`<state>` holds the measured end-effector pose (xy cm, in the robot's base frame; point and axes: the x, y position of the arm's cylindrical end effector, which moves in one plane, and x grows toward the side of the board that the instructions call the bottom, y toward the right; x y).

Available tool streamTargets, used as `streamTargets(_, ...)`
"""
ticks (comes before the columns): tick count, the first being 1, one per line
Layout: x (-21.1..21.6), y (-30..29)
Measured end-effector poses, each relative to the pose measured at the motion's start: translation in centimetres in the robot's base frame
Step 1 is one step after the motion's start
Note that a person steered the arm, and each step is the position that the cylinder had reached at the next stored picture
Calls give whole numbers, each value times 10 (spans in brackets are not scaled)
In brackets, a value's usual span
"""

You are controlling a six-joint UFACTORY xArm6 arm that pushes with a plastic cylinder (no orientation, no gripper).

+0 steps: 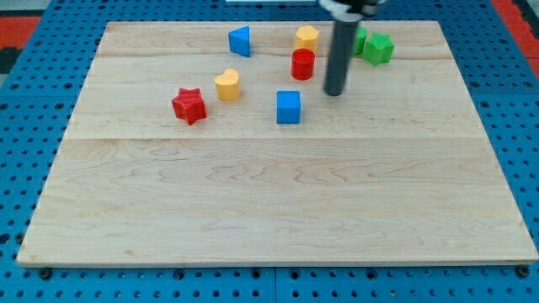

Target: Slide the blue cube a bit down and right

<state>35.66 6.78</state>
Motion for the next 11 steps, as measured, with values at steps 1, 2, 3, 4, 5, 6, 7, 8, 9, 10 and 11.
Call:
streamTargets(1, -4, -14)
streamTargets(2, -4, -12)
streamTargets(3, -4, -15)
streamTargets(4, -4, -17)
streamTargets(5, -4, -29)
streamTargets(6, -4, -43)
streamTargets(7, 16, -60)
streamTargets(8, 55, -65)
streamTargets(9, 71, -46)
streamTargets(10, 69, -11)
streamTargets(11, 49, -14)
